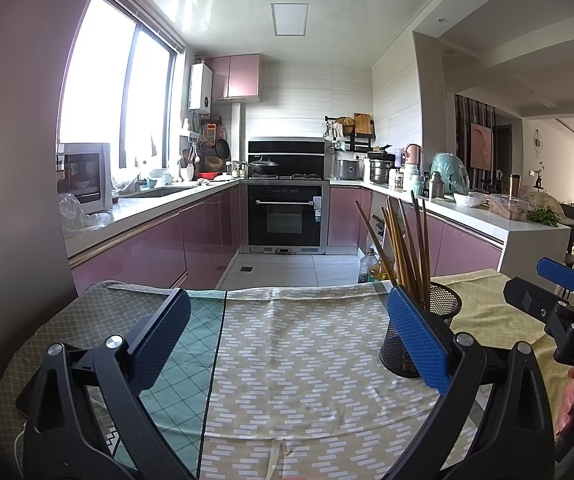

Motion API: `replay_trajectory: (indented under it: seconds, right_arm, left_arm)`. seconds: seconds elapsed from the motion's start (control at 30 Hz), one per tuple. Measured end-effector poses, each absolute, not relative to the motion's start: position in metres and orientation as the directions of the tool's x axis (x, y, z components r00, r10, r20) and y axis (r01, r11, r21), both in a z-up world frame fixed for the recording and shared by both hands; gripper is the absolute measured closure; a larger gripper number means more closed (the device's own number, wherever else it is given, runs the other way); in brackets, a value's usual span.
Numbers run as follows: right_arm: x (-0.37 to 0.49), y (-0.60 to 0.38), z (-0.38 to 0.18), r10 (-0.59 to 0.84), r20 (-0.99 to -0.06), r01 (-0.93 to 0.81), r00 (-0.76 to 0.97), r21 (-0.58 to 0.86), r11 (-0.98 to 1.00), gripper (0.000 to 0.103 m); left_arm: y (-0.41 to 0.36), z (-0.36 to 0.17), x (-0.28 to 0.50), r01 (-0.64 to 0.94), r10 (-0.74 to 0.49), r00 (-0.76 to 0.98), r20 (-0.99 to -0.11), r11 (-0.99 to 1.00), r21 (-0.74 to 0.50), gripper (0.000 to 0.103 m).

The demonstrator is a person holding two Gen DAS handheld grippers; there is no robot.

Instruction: Organize utensils

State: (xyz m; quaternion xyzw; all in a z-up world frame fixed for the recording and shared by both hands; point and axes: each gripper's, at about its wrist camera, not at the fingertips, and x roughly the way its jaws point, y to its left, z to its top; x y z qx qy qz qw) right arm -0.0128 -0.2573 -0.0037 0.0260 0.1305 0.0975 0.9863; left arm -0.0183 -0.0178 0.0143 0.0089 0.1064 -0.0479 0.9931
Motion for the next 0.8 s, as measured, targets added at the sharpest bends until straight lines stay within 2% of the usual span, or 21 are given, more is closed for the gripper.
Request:
replay_trajectory:
  seconds: [0.8]
  right_arm:
    - [-0.0079,-0.2566,-0.0043,0.203,-0.257,-0.187,0.945,0.084,0.979,0.007]
  left_arm:
    - [-0.0181,0.015,-0.0175,0.099,-0.095,0.972,-0.214,0.995,0.008,0.006]
